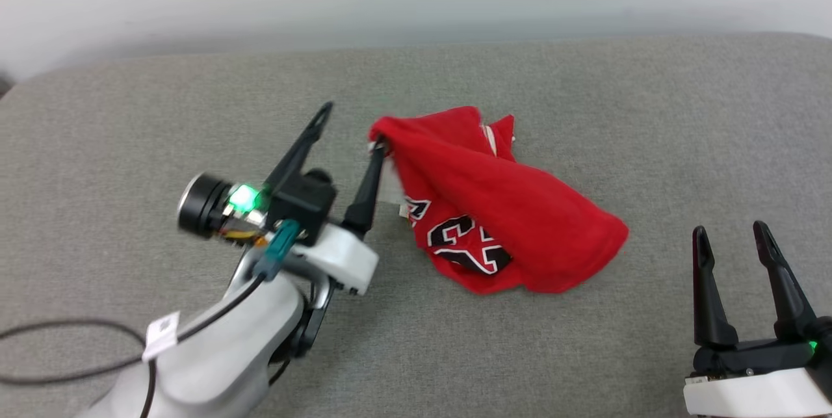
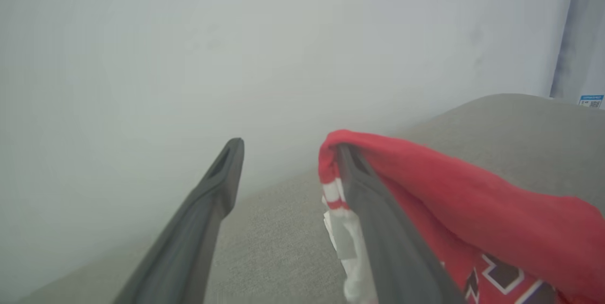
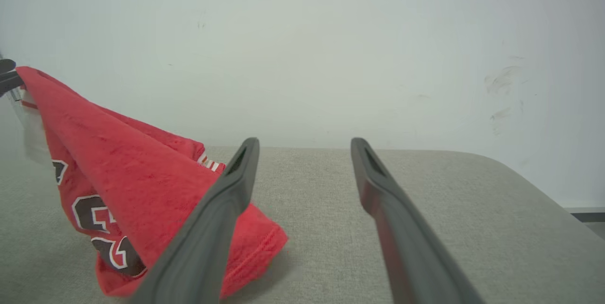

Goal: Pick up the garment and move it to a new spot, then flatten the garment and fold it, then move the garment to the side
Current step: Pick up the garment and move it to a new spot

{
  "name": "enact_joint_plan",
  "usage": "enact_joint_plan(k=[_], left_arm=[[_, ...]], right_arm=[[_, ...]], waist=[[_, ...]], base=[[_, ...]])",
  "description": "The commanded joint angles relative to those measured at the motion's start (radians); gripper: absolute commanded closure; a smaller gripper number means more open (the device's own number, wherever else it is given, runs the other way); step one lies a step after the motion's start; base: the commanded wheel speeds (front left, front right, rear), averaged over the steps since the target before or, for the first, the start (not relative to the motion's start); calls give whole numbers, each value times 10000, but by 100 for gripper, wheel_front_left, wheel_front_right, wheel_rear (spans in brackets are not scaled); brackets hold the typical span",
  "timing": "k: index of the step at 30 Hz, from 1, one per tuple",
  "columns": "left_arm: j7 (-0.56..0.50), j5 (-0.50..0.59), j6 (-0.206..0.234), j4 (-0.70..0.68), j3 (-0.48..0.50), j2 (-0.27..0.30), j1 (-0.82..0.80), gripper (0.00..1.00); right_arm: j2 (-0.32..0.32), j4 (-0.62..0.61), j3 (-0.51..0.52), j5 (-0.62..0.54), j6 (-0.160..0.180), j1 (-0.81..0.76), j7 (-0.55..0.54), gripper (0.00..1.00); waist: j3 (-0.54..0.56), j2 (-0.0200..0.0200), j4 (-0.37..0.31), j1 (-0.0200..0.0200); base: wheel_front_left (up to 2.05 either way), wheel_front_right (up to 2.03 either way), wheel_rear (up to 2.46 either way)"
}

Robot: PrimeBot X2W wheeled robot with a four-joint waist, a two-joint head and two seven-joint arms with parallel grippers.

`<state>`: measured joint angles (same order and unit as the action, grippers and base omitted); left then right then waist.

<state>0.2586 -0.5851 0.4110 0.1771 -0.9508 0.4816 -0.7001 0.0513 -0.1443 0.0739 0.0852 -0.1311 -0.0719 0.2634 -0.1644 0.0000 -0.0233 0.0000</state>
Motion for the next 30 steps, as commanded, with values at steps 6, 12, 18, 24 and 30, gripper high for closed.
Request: enact_joint_plan(k=[6, 12, 18, 24, 30], left_arm=[[70, 417, 522, -700, 1255, -23, 1740, 0], [68, 882, 566, -805, 2234, -192, 3328, 0], [70, 1351, 327, -1134, 3611, -617, 5001, 0], [69, 2096, -216, -1439, 4881, -1152, 6247, 0], [70, 2789, -1033, -1580, 5893, -1780, 7174, 0]], right_arm=[[-21, 33, 69, -29, 7, -288, 21, 0], [-21, 88, -11, -31, 7, -426, 21, 0], [-21, 105, 58, 46, 7, -654, 21, 0], [-21, 134, 65, 31, 7, -833, 21, 0], [-21, 165, 76, 106, 7, -1056, 21, 0]], waist=[[268, 0, 232, 0], [539, 0, 256, 0], [815, 0, 348, 0], [1092, 0, 443, 0], [1418, 0, 452, 0]], base=[[0, 0, 0], [0, 0, 0], [0, 0, 0], [0, 0, 0], [0, 0, 0]])
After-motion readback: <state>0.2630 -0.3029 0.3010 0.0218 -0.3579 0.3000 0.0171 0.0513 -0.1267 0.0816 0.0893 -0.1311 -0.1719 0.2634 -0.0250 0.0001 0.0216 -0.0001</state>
